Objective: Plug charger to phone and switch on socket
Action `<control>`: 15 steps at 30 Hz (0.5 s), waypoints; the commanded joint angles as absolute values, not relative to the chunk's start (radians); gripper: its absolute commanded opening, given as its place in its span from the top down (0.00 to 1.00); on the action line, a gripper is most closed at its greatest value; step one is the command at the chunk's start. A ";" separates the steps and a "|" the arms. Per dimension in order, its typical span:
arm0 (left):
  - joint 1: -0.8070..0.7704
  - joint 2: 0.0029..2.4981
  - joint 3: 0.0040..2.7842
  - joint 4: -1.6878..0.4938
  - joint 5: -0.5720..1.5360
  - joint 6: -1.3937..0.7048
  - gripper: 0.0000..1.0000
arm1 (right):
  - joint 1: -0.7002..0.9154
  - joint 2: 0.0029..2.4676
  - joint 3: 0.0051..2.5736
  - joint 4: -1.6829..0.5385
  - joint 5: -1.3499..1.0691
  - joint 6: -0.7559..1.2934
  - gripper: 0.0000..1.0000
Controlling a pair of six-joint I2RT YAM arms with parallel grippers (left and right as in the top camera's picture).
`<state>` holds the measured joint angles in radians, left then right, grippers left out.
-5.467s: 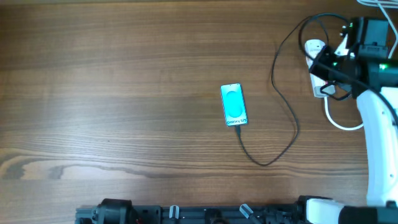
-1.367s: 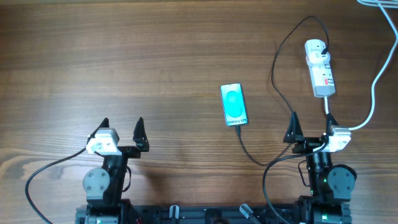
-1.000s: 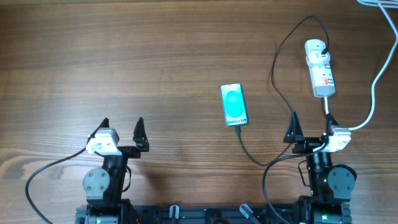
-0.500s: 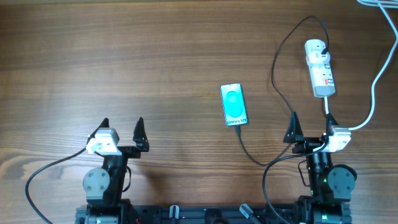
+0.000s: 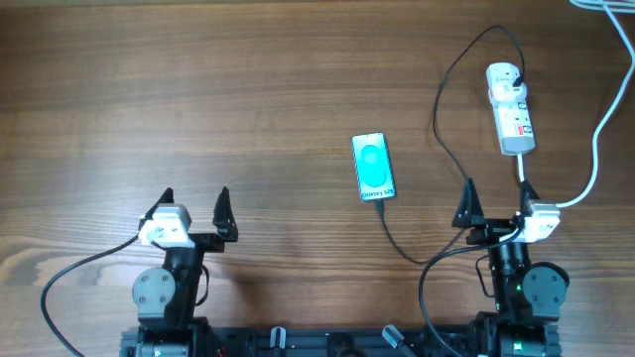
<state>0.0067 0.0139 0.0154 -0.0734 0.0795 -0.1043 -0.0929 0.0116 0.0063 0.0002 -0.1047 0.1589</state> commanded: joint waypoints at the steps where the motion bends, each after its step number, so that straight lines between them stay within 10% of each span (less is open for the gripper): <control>1: 0.004 0.004 0.006 -0.072 0.080 -0.059 0.00 | -0.098 0.004 0.005 0.006 -0.112 0.150 0.00; 15: 0.004 0.005 0.006 -0.071 0.082 -0.060 0.00 | -0.098 0.004 0.005 0.006 -0.112 0.150 0.00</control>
<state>0.0067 0.0135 0.0154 -0.0734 0.0799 -0.0822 -0.0929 0.0116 0.0063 0.0002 -0.1047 0.1589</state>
